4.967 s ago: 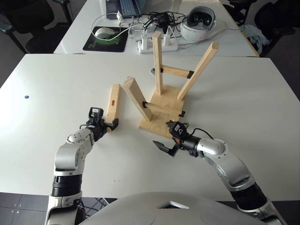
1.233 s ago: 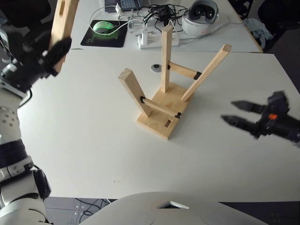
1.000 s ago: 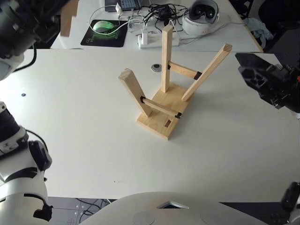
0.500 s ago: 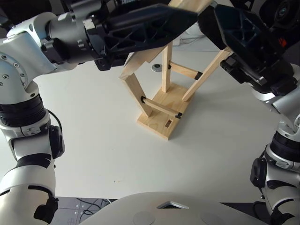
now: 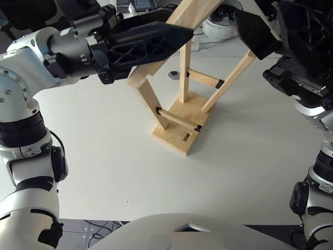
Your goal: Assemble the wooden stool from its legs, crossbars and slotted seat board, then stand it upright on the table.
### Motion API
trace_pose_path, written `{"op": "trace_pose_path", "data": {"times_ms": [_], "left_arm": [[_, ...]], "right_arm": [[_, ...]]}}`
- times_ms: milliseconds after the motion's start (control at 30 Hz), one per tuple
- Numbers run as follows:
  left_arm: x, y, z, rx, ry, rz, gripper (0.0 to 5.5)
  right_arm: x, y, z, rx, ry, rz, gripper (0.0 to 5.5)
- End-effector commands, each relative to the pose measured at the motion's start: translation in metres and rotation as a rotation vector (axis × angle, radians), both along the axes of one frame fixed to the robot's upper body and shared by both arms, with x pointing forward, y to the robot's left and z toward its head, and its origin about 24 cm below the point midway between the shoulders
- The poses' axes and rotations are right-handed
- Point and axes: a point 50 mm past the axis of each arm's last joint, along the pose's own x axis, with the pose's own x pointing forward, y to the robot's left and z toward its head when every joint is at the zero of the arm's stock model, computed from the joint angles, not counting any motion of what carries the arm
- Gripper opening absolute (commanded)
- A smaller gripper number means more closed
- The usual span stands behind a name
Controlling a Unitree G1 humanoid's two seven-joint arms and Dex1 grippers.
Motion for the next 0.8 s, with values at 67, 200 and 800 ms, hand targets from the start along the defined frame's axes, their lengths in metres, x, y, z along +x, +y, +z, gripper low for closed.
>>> {"op": "trace_pose_path", "data": {"times_ms": [67, 200, 800], "left_arm": [[-0.002, 0.000, -0.007, 0.021, -0.002, 0.005, 2.06], [-0.003, -0.004, -0.019, 0.045, 0.013, 0.009, 2.06], [-0.006, -0.016, -0.029, 0.061, -0.001, 0.003, 2.06]], "right_arm": [[0.001, 0.000, 0.011, 0.038, -0.037, 0.010, 5.23], [0.002, 0.001, 0.016, 0.051, -0.054, 0.018, 5.23], [0.001, 0.015, 0.005, -0.008, 0.001, 0.046, 3.71]]}}
